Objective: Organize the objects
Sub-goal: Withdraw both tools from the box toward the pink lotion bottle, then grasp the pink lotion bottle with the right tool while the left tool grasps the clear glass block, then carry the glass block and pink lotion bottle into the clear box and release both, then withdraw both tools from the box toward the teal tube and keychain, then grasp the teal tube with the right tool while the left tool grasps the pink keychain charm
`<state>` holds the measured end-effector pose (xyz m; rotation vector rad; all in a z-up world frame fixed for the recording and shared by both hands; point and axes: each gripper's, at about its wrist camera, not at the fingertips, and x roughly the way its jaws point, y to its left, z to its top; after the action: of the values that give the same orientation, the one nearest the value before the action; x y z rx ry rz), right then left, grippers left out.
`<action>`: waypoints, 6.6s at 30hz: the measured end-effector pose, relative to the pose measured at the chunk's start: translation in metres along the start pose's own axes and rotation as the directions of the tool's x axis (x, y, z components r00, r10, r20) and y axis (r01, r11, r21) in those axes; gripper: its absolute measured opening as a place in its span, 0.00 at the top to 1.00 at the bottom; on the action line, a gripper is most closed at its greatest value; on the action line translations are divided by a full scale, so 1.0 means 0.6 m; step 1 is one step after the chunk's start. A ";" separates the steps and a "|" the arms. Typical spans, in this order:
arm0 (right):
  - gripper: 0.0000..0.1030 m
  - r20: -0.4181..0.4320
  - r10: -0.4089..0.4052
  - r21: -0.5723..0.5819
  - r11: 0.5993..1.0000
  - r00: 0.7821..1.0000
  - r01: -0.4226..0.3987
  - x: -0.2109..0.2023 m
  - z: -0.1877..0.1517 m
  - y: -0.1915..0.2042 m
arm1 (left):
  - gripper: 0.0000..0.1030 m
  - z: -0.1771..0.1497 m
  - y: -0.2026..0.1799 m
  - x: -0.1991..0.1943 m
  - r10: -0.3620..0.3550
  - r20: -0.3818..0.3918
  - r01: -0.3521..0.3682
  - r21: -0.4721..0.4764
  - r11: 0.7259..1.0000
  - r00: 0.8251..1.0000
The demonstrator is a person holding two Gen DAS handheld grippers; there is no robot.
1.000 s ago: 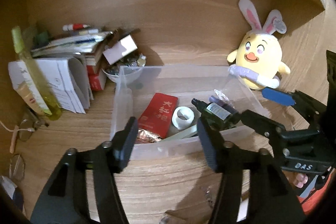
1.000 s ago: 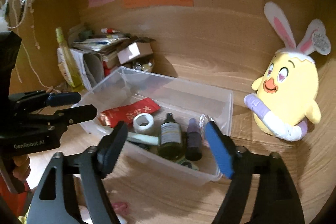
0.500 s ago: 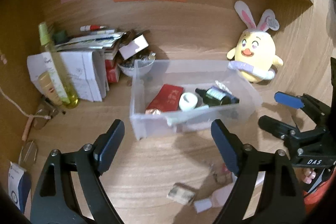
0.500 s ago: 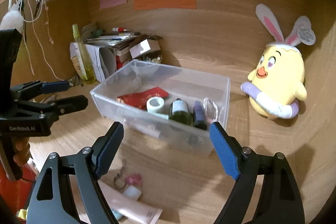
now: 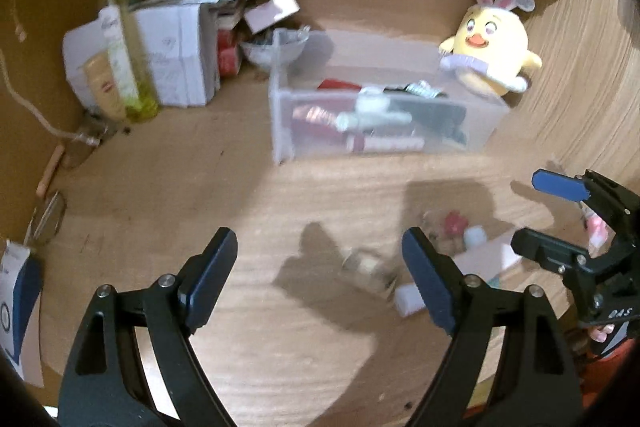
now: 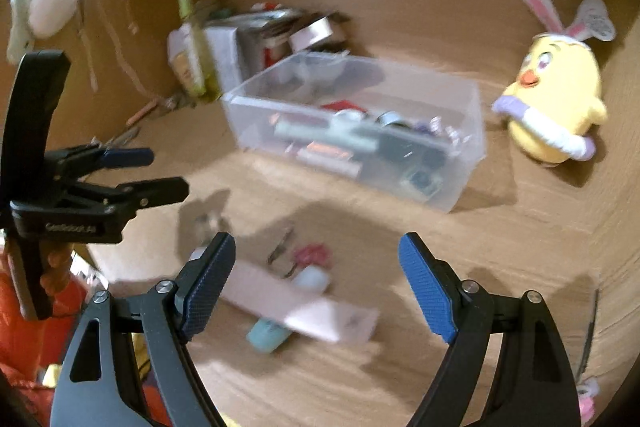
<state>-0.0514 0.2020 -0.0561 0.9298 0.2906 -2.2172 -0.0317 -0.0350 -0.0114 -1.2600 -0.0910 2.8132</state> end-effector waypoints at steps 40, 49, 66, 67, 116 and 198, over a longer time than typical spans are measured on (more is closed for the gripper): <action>0.71 -0.120 -0.011 -0.172 0.985 0.993 -0.010 0.101 0.018 0.006 | 0.20 -0.037 -0.042 0.065 -0.047 -0.103 0.051 0.040 0.998 0.994; 0.71 -0.042 -0.033 -0.064 0.998 0.999 0.031 0.069 0.038 -0.048 | 0.62 -0.030 -0.050 0.068 -0.039 -0.073 0.043 0.045 0.998 0.997; 0.71 0.084 -0.049 0.029 0.999 0.995 0.046 0.011 0.075 -0.093 | 0.62 0.012 -0.038 0.037 -0.033 0.016 0.033 0.009 0.999 0.999; 0.71 0.090 -0.049 0.031 0.998 0.995 0.047 0.009 0.077 -0.094 | 0.62 0.018 -0.037 0.034 -0.032 0.026 0.031 0.008 0.999 0.999; 0.71 0.039 -0.130 -0.019 0.991 0.991 0.130 0.141 0.216 -0.132 | 0.62 0.213 -0.049 0.117 -0.010 0.093 0.007 0.031 0.999 0.996; 0.78 -0.099 -0.017 0.017 1.000 0.995 0.019 0.043 -0.053 -0.037 | 0.20 0.012 -0.101 0.074 -0.116 -0.081 0.123 0.094 0.988 0.990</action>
<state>-0.0622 0.2191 -0.0982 1.0523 0.3271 -2.1968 -0.0648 0.0288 -0.0353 -1.2914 -0.0223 2.6321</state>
